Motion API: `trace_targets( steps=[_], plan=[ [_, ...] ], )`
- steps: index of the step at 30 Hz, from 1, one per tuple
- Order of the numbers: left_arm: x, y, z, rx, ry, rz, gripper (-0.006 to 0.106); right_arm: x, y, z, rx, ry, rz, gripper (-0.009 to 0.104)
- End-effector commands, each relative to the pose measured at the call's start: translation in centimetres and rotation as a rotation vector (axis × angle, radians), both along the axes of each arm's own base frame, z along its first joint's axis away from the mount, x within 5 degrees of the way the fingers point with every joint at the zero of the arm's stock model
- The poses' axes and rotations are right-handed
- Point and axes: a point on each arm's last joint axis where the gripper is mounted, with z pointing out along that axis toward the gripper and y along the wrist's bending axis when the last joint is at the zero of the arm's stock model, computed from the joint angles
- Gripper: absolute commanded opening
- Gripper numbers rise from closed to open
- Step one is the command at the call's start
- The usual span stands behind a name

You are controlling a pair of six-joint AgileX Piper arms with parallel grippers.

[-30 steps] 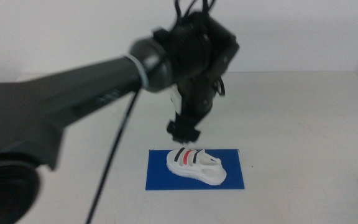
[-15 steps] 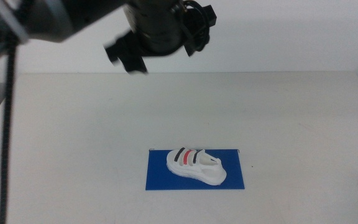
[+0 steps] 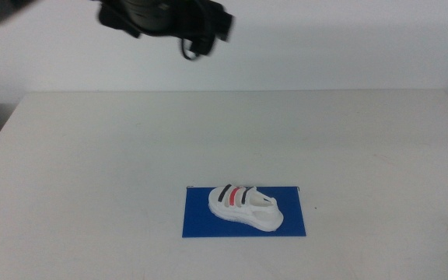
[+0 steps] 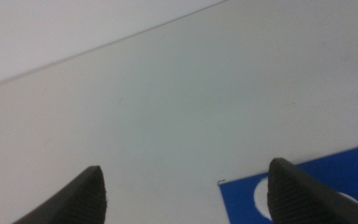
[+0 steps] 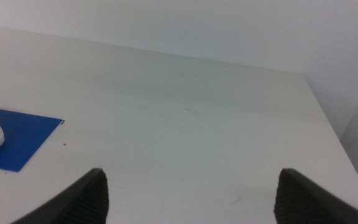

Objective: Use one arm to grab the shoe from the table and place it on the mat.

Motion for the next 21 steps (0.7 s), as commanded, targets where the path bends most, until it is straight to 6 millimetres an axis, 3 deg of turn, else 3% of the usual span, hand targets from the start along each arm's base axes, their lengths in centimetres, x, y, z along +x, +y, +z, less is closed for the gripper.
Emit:
trace_targets(
  steps=[1,7,10,14,21],
  plan=[
    [-0.9,3.6,3.0,-0.071,-0.029,0.065,0.087,0.1,0.0,0.5,-0.016,-0.065,0.005,0.078],
    [-0.9,8.6,3.2,-0.178,-0.149,0.015,0.087,0.1,0.0,0.5,-0.016,-0.065,0.005,0.078],
    [-2.8,11.1,3.0,-0.238,-0.281,0.005,0.087,0.1,0.0,0.5,-0.016,-0.065,0.005,0.078],
    [-5.7,14.0,1.2,-0.269,-0.427,0.027,0.087,0.1,0.0,0.5,-0.016,-0.065,0.005,0.078],
    [-12.7,18.6,-3.5,-0.274,-0.624,0.117,0.087,0.1,0.0,0.5,-0.016,-0.065,0.005,0.078]
  ],
)
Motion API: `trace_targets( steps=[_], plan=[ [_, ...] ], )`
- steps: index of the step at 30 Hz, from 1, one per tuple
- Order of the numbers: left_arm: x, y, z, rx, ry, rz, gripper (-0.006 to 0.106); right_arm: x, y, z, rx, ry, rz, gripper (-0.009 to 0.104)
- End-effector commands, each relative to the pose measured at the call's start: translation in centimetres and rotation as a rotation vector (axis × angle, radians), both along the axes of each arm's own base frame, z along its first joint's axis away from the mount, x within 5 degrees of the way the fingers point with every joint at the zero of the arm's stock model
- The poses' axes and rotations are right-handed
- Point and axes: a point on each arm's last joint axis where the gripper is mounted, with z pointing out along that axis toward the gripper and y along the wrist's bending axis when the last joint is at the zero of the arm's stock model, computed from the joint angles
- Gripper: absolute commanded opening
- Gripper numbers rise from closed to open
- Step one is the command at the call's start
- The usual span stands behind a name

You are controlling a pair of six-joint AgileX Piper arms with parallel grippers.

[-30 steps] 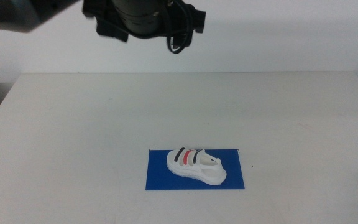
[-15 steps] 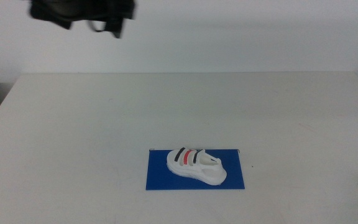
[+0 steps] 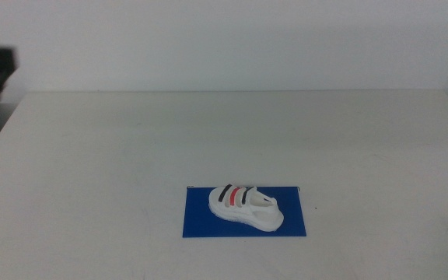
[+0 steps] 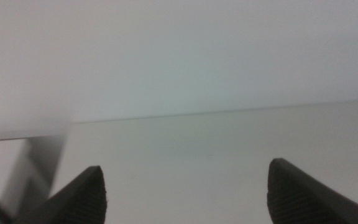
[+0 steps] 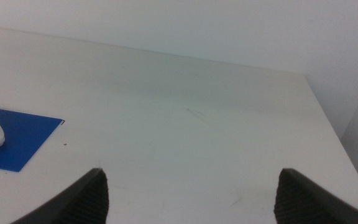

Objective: Use one arm to grab the shoe from the table and place it on the mat.

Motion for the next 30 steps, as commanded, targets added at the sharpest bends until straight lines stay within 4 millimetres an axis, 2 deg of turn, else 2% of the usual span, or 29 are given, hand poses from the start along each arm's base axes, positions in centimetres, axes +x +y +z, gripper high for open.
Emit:
trace_targets(
  steps=[1,5,10,16,20,30],
  plan=[
    [-2.1,0.8,-0.1,-0.016,-0.150,0.016,0.087,0.1,0.0,0.5,-0.016,-0.065,0.005,0.078],
    [-4.9,1.5,-3.3,0.014,-0.181,0.036,0.087,0.1,0.0,0.5,-0.016,-0.065,0.005,0.078],
    [-8.8,1.5,-8.2,-0.028,-0.318,0.011,0.087,0.1,0.0,0.5,-0.016,-0.065,0.005,0.078],
    [-11.0,1.5,-12.9,-0.065,-0.369,0.004,0.087,0.1,0.0,0.5,-0.016,-0.065,0.005,0.078],
    [-11.8,1.5,-14.5,-0.071,-0.394,0.004,0.087,0.1,0.0,0.5,-0.016,-0.065,0.005,0.078],
    [-12.4,1.6,-16.5,-0.076,-0.409,0.004,0.087,0.1,0.0,0.5,-0.016,-0.065,0.005,0.078]
  ],
)
